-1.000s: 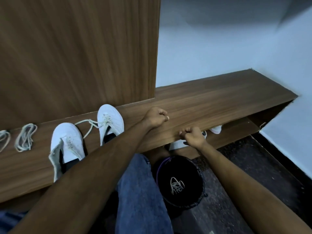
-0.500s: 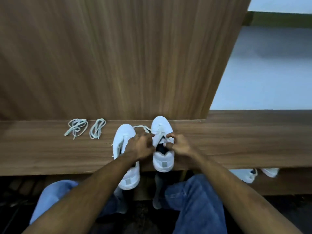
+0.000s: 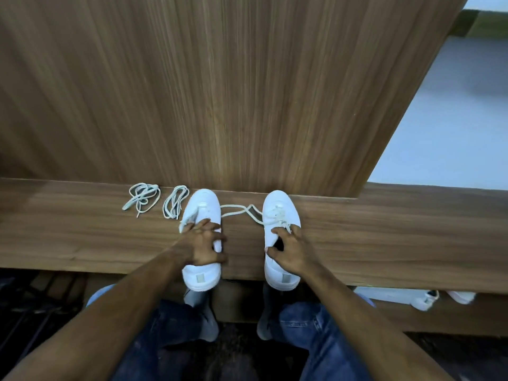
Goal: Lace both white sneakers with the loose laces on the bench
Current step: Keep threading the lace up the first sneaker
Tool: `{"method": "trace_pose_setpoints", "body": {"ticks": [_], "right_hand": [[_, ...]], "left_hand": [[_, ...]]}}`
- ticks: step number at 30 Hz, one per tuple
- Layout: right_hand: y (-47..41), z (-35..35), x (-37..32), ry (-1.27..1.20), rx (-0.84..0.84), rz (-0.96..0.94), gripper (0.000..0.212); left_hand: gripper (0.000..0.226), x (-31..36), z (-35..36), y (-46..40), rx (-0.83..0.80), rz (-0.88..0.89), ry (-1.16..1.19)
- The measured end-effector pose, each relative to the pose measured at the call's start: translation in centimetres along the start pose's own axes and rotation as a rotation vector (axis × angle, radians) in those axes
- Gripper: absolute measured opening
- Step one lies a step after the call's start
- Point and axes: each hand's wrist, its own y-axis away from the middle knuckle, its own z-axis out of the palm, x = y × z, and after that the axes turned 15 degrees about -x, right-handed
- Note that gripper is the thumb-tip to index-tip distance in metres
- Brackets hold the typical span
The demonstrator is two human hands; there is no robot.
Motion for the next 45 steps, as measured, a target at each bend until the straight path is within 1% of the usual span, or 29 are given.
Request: {"method": "trace_pose_setpoints", "body": {"ticks": [2, 4, 5, 6, 8, 9, 10, 11, 12, 14, 16, 18, 20, 21, 22, 23, 24, 26, 27, 29, 32, 34, 36, 38, 39, 41, 44, 45], "right_hand": [[0.0, 0.2, -0.2, 0.049, 0.022, 0.002, 0.059], [-0.2, -0.1, -0.3, 0.051, 0.068, -0.004, 0.057], [-0.5, -0.3, -0.3, -0.014, 0.107, -0.013, 0.054], [-0.9, -0.6, -0.2, -0.146, 0.144, -0.007, 0.053], [-2.0, -1.3, 0.6, -0.425, 0.193, 0.039, 0.051], [-2.5, -1.7, 1.0, -0.480, 0.197, 0.047, 0.047], [-3.1, -2.0, 1.4, -0.478, 0.184, 0.052, 0.036], [-3.3, -2.3, 1.5, -0.463, 0.168, 0.052, 0.019], [-3.3, -2.5, 1.5, -0.456, 0.159, 0.041, 0.007], [-3.1, -2.6, 1.4, -0.466, 0.170, 0.020, 0.007], [-2.7, -2.4, 1.3, -0.443, 0.214, 0.012, 0.007], [-2.0, -2.0, 1.1, -0.375, 0.235, 0.009, 0.011], [-1.2, -1.4, 0.7, -0.265, 0.213, 0.009, 0.021], [-0.8, -1.2, 0.7, -0.225, 0.207, -0.007, 0.025], [-0.5, -0.9, 0.7, -0.211, 0.202, -0.025, 0.025], [-0.3, -0.7, 0.7, -0.219, 0.200, -0.035, 0.024], [-0.3, -0.6, 0.8, -0.233, 0.201, -0.034, 0.024], [-0.3, -0.6, 1.0, -0.235, 0.194, -0.025, 0.029], [-0.4, -0.7, 1.1, -0.222, 0.184, -0.013, 0.033], [-0.5, -0.8, 1.3, -0.179, 0.168, 0.001, 0.038], [-0.6, -0.9, 1.4, -0.138, 0.159, 0.004, 0.042], [-0.7, -0.9, 1.4, -0.126, 0.159, 0.006, 0.042], [-0.6, -0.9, 1.3, -0.121, 0.158, 0.013, 0.043], [-0.5, -0.9, 1.3, -0.117, 0.161, 0.016, 0.043], [-0.5, -0.9, 1.4, -0.119, 0.161, 0.013, 0.043], [-0.6, -0.9, 1.3, -0.119, 0.147, 0.005, 0.041], [-0.7, -1.2, 0.7, -0.198, 0.124, 0.000, 0.046], [-0.4, -1.2, 0.3, -0.198, 0.164, -0.022, 0.048]], "left_hand": [[0.081, -1.6, -0.4, 0.2, -0.031, -0.013, -0.001], [0.076, -2.7, -0.6, 0.2, -0.064, -0.018, -0.015], [0.071, -3.0, -0.6, 0.1, -0.060, -0.020, -0.016], [0.065, -2.9, -0.6, -0.1, -0.027, -0.022, -0.011], [0.050, -1.7, -0.7, -0.5, 0.068, -0.016, 0.026], [0.044, -0.5, -0.8, -0.7, 0.115, 0.000, 0.053], [0.040, 0.9, -0.9, -1.2, 0.149, 0.026, 0.087], [0.041, 2.4, -0.9, -1.5, 0.171, 0.048, 0.131], [0.044, 4.0, -0.8, -2.0, 0.182, 0.061, 0.181], [0.052, 7.2, -0.9, -2.7, 0.197, 0.084, 0.362], [0.040, 10.0, -1.3, -3.2, 0.172, 0.097, 0.658], [0.032, 12.1, -1.7, -4.4, 0.147, 0.033, 0.994], [0.040, 12.6, -2.1, -5.8, 0.138, -0.035, 1.365], [0.049, 12.7, -2.4, -6.8, 0.102, -0.059, 1.484], [0.058, 12.5, -2.4, -8.4, 0.060, -0.073, 1.538], [0.059, 12.3, -2.8, -9.5, 0.027, -0.059, 1.564], [0.050, 12.7, -4.1, -9.1, 0.014, -0.037, 1.575], [0.017, 13.8, -7.0, -7.5, 0.033, 0.024, 1.621], [0.007, 14.2, -8.1, -7.1, 0.024, 0.057, 1.651], [0.009, 14.4, -9.4, -7.1, 0.046, 0.107, 1.696], [0.017, 14.2, -10.1, -7.2, 0.120, 0.103, 1.682], [0.016, 13.8, -10.5, -7.0, 0.189, 0.102, 1.690], [0.013, 13.2, -10.9, -7.0, 0.254, 0.084, 1.795], [0.015, 11.9, -11.2, -7.1, 0.314, 0.061, 1.927], [0.015, 11.1, -11.2, -7.1, 0.329, 0.041, 1.945], [0.011, 9.5, -10.8, -7.0, 0.319, -0.009, 1.831], [0.010, 7.5, -10.5, -6.2, 0.307, -0.014, 1.530], [0.009, 7.0, -10.6, -6.0, 0.294, -0.001, 1.433]]}}
